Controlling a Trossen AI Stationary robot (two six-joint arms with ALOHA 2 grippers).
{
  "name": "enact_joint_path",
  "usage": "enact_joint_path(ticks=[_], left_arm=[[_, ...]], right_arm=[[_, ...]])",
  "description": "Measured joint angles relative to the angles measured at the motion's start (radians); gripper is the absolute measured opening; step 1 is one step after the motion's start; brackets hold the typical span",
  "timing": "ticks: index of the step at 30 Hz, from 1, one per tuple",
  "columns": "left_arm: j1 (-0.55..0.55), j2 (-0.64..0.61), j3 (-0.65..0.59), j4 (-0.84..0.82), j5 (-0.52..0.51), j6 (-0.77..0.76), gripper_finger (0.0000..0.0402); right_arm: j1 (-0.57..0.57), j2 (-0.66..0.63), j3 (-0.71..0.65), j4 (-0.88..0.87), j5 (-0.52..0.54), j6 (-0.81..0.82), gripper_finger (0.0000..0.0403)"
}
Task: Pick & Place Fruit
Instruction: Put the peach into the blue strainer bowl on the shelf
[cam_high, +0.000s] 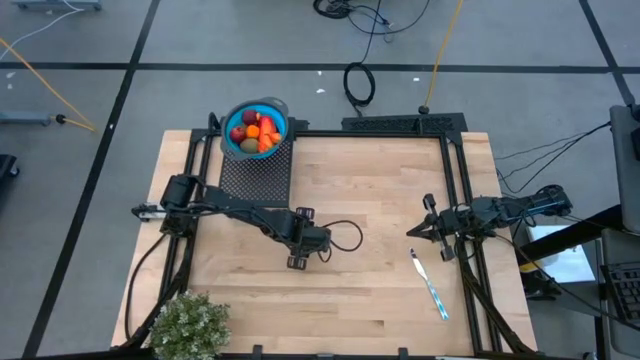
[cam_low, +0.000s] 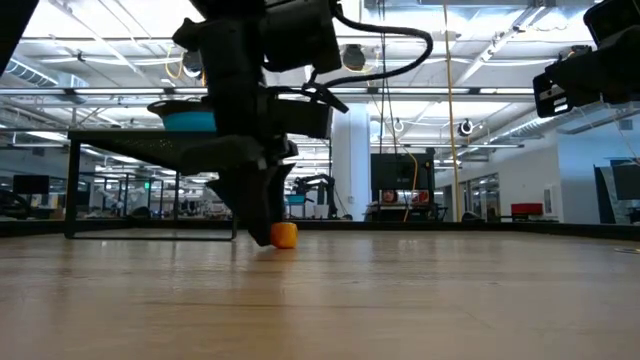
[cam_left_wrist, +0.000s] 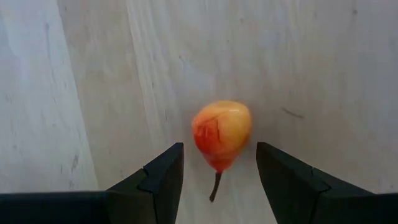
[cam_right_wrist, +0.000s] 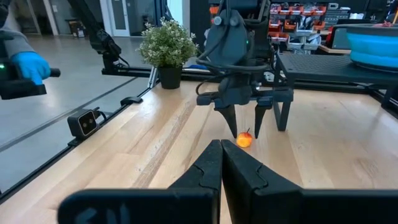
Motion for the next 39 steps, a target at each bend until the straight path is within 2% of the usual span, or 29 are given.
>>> enact_joint_path(ticks=[8, 17, 22, 30, 34, 39], left_arm=[[-0.001, 0.000, -0.002, 0.073, 0.000, 0.004, 0.0202], [0.003, 0.012, -0.002, 0.073, 0.001, 0.003, 0.0199], [0.005, 0.033, 0.001, 0.079, 0.042, -0.002, 0.0167], [0.004, 0.021, 0.001, 0.070, 0.035, -0.025, 0.0114], [0.005, 0.012, 0.040, 0.039, 0.030, -0.042, 0.0115], [0.004, -0.047, 0.172, -0.015, 0.025, -0.051, 0.0130]], right_arm=[[0.000, 0.000, 0.000, 0.000, 0.000, 0.000, 0.0000], [0.000, 0.000, 0.000, 0.000, 0.000, 0.000, 0.0000], [0.000, 0.000, 0.000, -0.001, 0.000, 0.014, 0.0000], [0.000, 0.000, 0.000, -0.006, 0.000, 0.028, 0.0000], [0.000, 0.000, 0.000, -0.007, 0.000, 0.027, 0.0000], [0.000, 0.000, 0.000, -0.006, 0.000, 0.027, 0.0000]])
